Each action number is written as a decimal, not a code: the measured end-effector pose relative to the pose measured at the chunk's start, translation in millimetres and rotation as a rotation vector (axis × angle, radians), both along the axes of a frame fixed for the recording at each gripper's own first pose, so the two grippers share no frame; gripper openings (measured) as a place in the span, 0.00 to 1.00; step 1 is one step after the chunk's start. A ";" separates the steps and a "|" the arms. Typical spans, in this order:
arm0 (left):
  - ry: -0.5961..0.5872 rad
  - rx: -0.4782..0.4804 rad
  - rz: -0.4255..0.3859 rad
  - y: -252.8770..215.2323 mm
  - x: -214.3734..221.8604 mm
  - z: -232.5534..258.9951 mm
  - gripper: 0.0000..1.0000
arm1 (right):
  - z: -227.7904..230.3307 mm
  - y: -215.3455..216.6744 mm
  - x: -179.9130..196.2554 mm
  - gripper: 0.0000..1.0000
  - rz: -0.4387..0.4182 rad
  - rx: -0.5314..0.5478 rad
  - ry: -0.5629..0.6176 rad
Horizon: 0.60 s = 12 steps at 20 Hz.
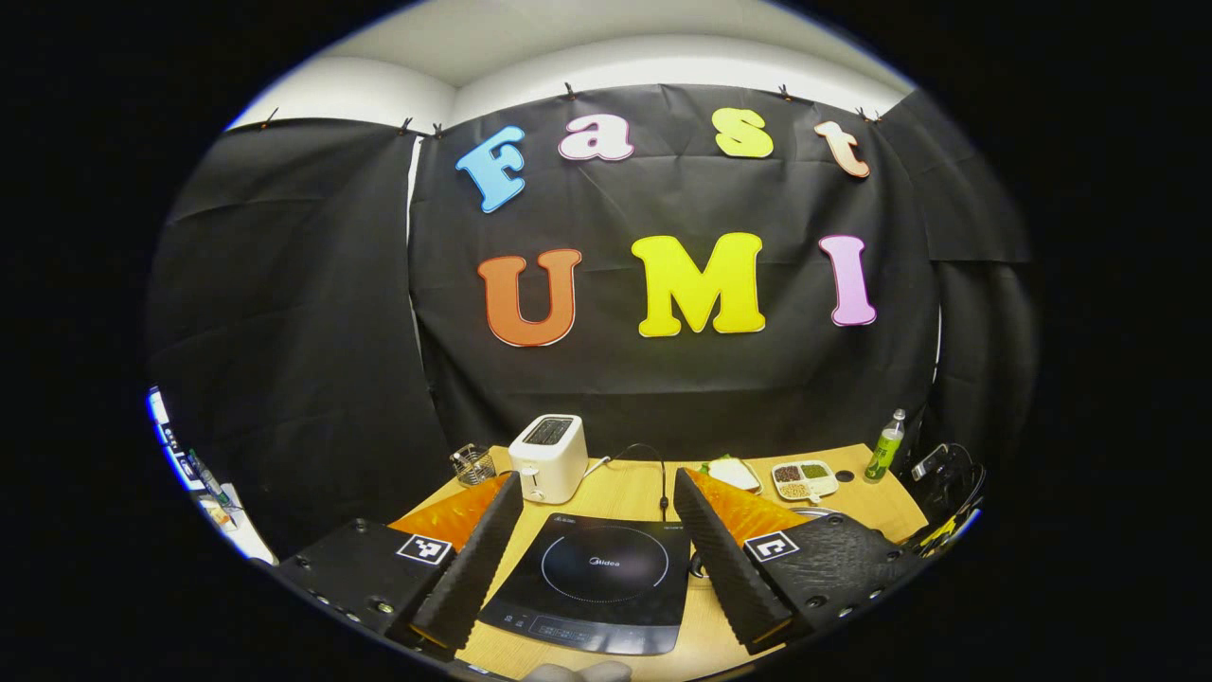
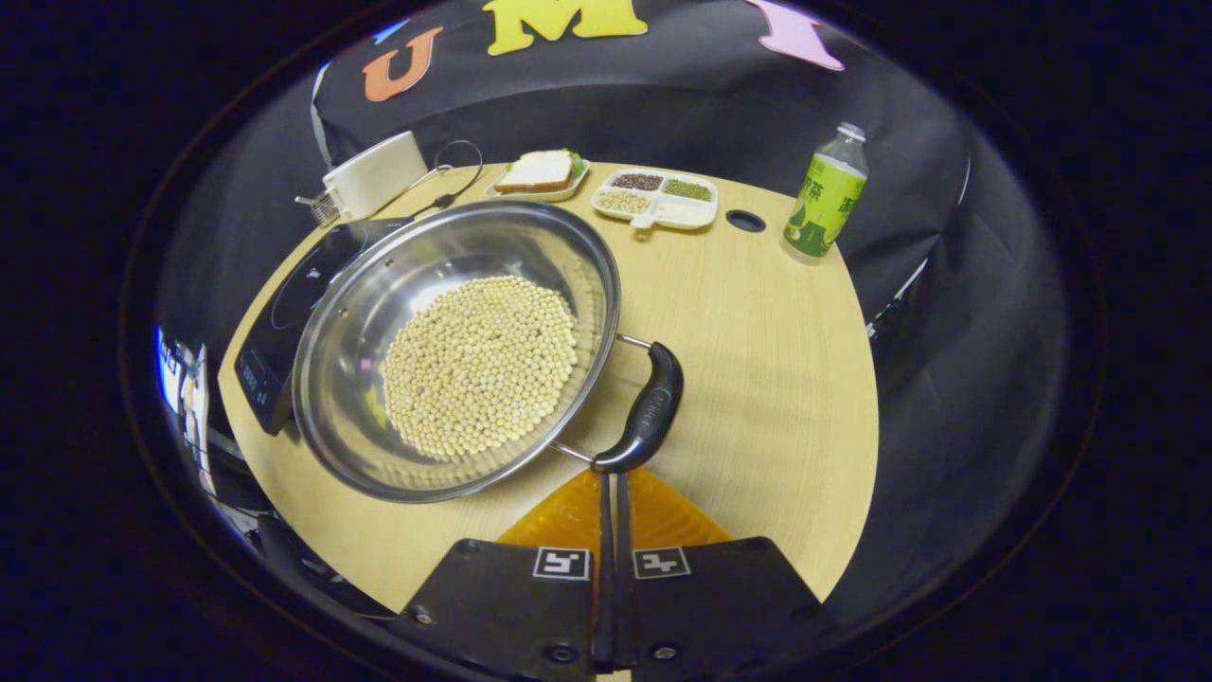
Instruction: First push the handle of the pot to place it horizontally, then grasp the pot with both hands and set it on the induction cooktop.
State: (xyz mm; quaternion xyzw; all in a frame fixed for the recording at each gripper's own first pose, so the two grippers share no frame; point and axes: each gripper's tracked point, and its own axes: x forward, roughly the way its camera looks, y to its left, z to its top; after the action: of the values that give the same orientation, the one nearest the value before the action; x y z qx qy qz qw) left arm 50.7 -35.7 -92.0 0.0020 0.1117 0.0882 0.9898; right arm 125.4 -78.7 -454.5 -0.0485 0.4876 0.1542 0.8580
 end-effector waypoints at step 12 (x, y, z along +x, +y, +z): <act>0.025 -0.020 -0.011 -9.2 14.2 -26.0 0.96 | 0.6 -8.3 25.3 0.04 -0.012 0.006 -0.041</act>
State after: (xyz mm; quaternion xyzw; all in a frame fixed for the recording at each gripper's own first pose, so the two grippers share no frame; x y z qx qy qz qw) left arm 64.9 -44.9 -117.9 -0.0060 0.1250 0.0815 0.9888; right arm 150.7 -86.9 -453.9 -0.0460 0.4699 0.1493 0.8688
